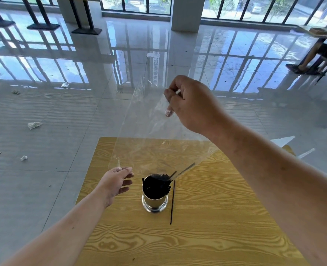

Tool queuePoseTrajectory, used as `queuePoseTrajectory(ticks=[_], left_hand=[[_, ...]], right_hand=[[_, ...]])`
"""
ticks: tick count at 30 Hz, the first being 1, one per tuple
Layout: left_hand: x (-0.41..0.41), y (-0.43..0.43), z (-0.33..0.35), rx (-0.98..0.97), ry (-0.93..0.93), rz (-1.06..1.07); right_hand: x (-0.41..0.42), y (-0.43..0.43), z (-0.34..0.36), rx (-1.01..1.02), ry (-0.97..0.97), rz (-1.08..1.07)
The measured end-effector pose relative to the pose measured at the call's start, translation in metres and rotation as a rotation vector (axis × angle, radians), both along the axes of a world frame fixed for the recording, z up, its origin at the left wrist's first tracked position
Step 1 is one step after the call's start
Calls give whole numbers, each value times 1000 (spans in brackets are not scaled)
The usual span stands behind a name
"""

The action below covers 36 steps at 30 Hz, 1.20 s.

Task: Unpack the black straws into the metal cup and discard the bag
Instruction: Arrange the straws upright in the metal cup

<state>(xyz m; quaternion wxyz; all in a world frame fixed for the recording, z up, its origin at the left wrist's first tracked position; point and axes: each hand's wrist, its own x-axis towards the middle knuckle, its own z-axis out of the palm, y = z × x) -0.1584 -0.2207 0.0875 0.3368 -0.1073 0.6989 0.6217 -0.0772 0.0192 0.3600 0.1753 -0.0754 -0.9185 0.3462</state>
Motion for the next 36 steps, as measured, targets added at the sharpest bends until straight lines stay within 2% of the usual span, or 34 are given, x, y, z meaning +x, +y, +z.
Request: queuePoseTrajectory(ticks=[8, 17, 20, 25, 36], left_hand=[[4, 4, 4, 1, -6, -34], [5, 12, 15, 27, 1, -60], [6, 16, 21, 59, 27, -96], [7, 33, 40, 115, 92, -183], [10, 58, 61, 140, 135, -202]], right_hand=[[3, 3, 2, 21, -11, -10], [6, 21, 34, 44, 26, -30], [11, 45, 41, -20, 28, -75], [27, 80, 34, -260, 41, -150], [38, 95, 21, -351, 53, -149]])
